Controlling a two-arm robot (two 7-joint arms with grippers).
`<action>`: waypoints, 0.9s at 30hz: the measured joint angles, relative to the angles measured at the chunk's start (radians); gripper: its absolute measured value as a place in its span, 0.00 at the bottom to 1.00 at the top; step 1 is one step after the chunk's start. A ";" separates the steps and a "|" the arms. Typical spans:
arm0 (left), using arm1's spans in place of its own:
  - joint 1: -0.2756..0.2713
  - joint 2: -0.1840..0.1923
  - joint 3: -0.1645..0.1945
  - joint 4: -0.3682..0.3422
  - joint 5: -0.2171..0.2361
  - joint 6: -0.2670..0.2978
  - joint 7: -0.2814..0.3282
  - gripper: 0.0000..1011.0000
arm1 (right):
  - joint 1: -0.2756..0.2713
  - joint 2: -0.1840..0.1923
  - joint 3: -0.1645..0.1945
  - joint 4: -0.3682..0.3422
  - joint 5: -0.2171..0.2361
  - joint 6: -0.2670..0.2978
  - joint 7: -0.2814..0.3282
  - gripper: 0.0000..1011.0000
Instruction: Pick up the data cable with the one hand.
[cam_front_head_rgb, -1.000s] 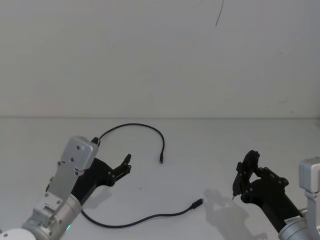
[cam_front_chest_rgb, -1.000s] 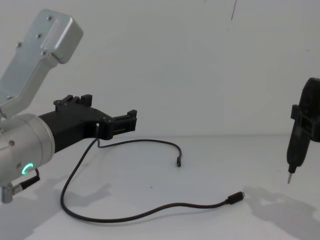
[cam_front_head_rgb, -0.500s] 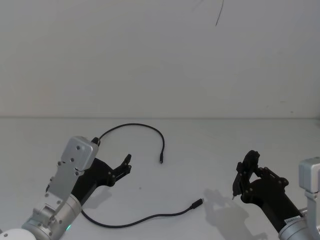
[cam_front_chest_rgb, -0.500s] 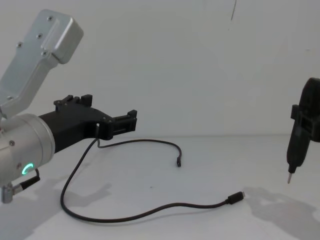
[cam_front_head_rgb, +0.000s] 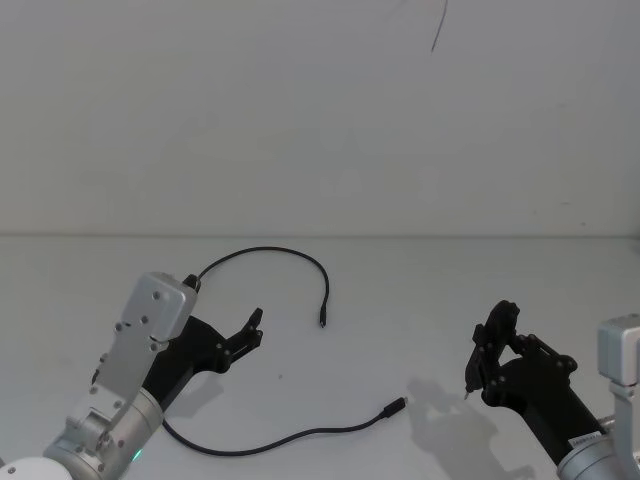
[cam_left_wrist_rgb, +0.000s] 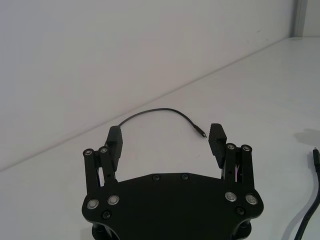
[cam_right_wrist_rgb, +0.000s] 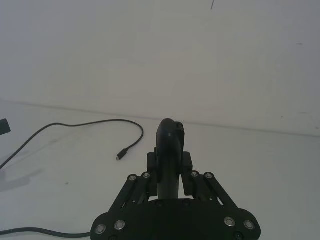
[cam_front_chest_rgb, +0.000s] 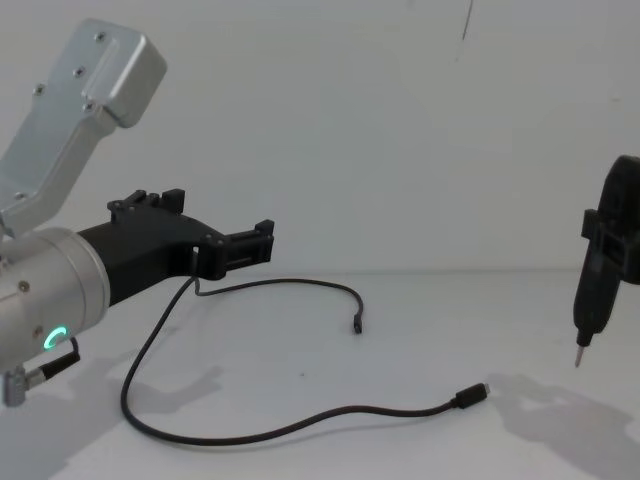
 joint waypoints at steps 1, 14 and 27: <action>0.000 0.000 0.000 0.000 0.000 0.000 0.000 0.99 | 0.000 0.000 0.000 0.000 0.000 0.000 0.000 0.26; 0.000 0.000 0.000 0.000 0.000 0.000 0.000 0.99 | 0.000 0.000 0.000 0.000 0.000 0.000 0.000 0.26; 0.001 0.005 0.003 -0.008 -0.001 0.004 -0.020 0.99 | 0.000 0.000 0.000 0.000 0.000 0.000 0.000 0.26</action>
